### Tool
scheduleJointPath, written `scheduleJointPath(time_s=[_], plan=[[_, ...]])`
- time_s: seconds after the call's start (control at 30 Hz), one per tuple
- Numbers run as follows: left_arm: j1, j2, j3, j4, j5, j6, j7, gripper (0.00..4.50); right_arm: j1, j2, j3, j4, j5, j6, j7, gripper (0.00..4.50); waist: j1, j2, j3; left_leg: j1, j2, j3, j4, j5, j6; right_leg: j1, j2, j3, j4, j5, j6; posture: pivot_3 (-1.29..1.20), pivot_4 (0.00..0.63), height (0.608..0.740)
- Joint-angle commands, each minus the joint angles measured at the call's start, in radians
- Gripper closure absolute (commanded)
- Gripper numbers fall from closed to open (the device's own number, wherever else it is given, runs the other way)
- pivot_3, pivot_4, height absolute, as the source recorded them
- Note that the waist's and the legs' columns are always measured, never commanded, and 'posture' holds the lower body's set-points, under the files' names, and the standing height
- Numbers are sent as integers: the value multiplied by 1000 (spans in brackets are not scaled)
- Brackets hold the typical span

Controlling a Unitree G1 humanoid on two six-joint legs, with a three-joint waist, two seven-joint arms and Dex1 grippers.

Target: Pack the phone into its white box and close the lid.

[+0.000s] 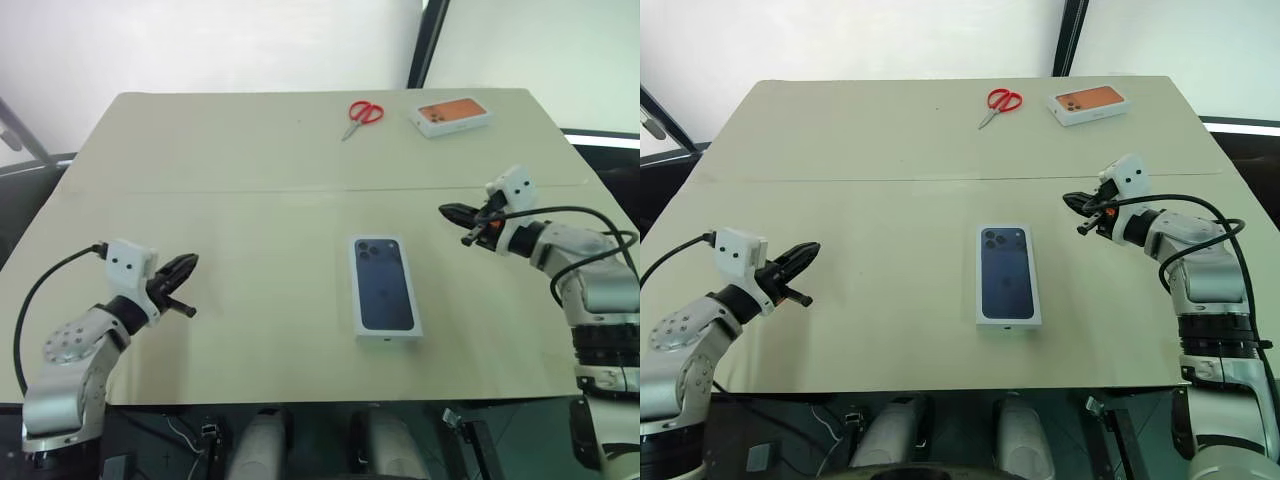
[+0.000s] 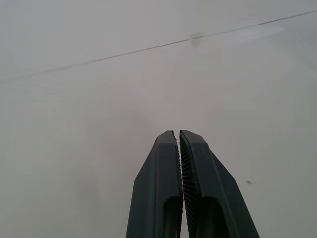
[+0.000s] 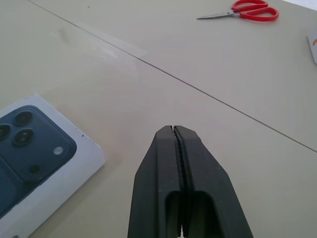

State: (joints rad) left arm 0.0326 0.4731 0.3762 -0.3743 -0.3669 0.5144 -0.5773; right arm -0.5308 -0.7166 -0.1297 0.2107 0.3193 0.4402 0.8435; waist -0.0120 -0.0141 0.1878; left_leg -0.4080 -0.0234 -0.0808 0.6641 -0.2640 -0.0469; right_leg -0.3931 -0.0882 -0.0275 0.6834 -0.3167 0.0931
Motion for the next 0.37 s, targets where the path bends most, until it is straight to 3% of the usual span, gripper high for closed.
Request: scheduleJointPath(time_s=[0.03, 0.37], plan=[[32, 18, 19, -57, 0, -28, 20, 4318, -50, -10, 11, 25, 9, -42, 74, 4465, -3, 0, 0, 0, 0, 0, 0, 0, 0, 0, 0, 0, 0, 0, 0, 0, 150, 698], [-39, 25, -27, 13, 16, -58, 55, 4318, -41, 8, 28, 9, 3, -59, 101, 4465, 1, 0, 0, 0, 0, 0, 0, 0, 0, 0, 0, 0, 0, 0, 0, 0, 150, 698]])
